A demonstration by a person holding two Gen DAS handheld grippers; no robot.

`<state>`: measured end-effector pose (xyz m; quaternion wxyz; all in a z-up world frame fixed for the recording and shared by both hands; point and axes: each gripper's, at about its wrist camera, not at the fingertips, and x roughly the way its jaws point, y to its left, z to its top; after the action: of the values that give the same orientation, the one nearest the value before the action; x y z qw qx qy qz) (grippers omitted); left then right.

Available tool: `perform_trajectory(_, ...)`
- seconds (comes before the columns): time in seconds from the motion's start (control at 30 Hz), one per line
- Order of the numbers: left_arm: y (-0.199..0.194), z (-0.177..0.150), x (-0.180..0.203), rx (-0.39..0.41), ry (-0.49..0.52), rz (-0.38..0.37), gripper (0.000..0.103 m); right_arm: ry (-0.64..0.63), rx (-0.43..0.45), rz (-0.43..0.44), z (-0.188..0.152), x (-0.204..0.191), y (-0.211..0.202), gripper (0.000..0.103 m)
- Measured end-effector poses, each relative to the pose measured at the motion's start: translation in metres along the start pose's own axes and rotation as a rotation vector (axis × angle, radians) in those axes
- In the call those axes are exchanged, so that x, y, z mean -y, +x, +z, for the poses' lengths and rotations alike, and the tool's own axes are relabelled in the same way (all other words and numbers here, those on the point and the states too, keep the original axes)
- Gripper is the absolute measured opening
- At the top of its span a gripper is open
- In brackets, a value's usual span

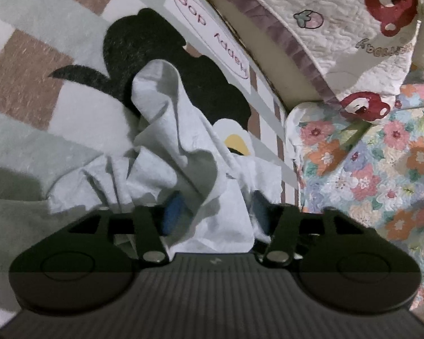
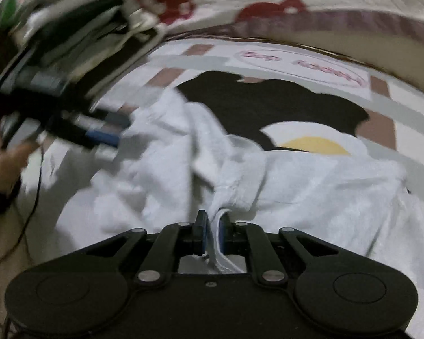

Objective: Fold clothes
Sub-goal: 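Lift the pinched fabric with both grippers and fold it over the shirt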

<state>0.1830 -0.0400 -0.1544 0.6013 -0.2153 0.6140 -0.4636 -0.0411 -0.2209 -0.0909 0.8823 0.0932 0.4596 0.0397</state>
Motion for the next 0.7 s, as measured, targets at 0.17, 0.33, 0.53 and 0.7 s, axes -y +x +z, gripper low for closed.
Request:
perform_trajectory(0.17,0.013,0.008,0.003,0.019,0.014,0.049,0.062,-0.018,-0.024,0.014,-0.007,0.0,0.003,0.011)
perform_trajectory(0.33,0.034,0.013,0.015,0.0,0.129,0.173,0.009,0.146,0.017,0.064,-0.01,0.017,0.002,0.016)
perform_trajectory(0.53,0.024,-0.004,0.0,-0.041,0.12,0.26,0.007,0.437,-0.025,0.145,-0.014,0.049,0.015,0.047)
perform_trajectory(0.7,0.014,-0.005,-0.01,-0.037,0.085,0.225,0.007,0.616,-0.013,0.197,-0.021,0.073,0.025,0.054)
